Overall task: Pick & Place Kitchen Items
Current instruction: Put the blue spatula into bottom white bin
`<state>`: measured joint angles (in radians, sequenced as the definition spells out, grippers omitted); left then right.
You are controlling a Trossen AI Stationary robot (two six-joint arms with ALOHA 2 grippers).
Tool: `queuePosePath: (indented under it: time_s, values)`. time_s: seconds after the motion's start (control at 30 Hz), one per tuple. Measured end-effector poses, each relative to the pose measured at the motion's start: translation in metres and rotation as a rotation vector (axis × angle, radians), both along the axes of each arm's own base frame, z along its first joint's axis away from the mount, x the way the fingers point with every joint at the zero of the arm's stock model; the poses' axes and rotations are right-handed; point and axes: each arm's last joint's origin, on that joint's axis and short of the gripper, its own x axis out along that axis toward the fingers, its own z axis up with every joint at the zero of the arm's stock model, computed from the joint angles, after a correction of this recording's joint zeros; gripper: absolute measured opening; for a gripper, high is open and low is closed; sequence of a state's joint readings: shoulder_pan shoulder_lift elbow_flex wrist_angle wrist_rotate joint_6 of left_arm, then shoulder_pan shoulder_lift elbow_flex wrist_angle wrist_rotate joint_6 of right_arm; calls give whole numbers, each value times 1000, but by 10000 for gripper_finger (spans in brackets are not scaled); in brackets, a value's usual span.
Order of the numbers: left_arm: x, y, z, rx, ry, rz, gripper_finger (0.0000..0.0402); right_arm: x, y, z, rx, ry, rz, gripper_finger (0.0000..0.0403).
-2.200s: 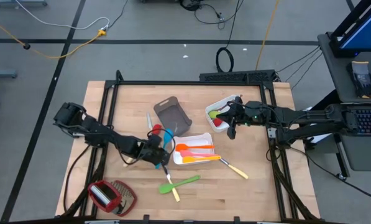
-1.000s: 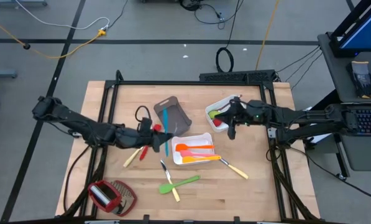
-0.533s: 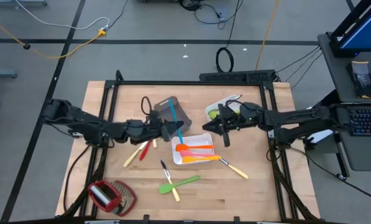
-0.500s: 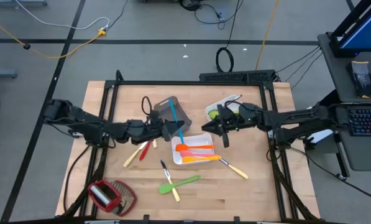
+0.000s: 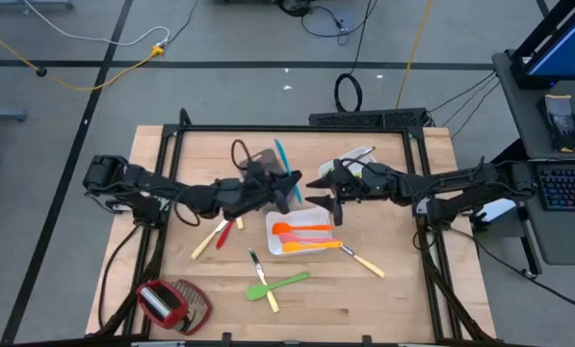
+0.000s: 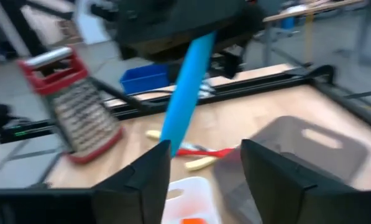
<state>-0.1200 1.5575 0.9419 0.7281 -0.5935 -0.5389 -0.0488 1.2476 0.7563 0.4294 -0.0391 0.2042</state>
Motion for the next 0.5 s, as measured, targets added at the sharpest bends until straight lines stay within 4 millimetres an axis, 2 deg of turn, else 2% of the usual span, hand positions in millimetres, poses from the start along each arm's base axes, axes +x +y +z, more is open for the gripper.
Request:
queuePosePath:
  time_s: [0.23, 0.5]
  values:
    - [23, 4, 10, 71, 116, 7, 20, 0, -4, 1, -42, -5, -138, 228]
    - [26, 11, 15, 126, 217, 53, 20, 0, -3, 0, -15, -3, -143, 234]
